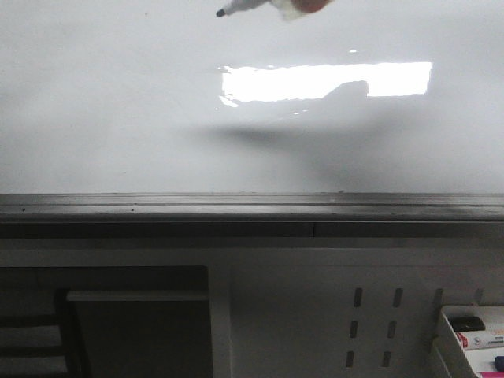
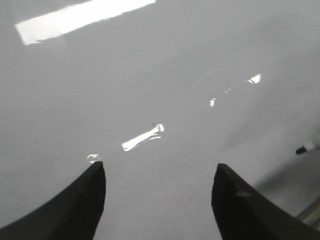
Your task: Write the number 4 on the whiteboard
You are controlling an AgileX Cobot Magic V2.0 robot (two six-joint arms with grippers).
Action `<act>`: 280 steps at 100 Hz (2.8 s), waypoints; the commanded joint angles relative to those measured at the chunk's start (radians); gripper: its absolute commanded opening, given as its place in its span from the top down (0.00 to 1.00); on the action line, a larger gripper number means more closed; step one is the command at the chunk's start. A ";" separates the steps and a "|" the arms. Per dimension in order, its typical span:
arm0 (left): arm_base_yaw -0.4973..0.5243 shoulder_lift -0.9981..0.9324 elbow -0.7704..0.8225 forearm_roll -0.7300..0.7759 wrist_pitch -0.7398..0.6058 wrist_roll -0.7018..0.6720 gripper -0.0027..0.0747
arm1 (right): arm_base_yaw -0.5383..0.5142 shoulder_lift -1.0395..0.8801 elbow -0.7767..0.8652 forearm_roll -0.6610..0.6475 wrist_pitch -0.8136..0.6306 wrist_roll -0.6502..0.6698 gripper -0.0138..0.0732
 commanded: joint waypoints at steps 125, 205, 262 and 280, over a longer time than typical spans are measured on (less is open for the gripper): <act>0.078 -0.086 0.023 -0.038 -0.126 -0.009 0.41 | 0.200 0.196 -0.128 -0.030 -0.455 -0.019 0.90; 0.078 -0.086 0.023 -0.038 -0.127 -0.009 0.41 | 0.150 0.136 -0.168 -0.024 -0.404 -0.014 0.90; -0.051 -0.077 0.023 -0.036 -0.127 0.003 0.41 | 0.150 -0.005 -0.008 -0.103 -0.166 0.098 0.90; -0.253 -0.020 0.023 0.040 -0.181 0.006 0.41 | 0.150 -0.072 -0.031 -0.122 -0.130 0.132 0.90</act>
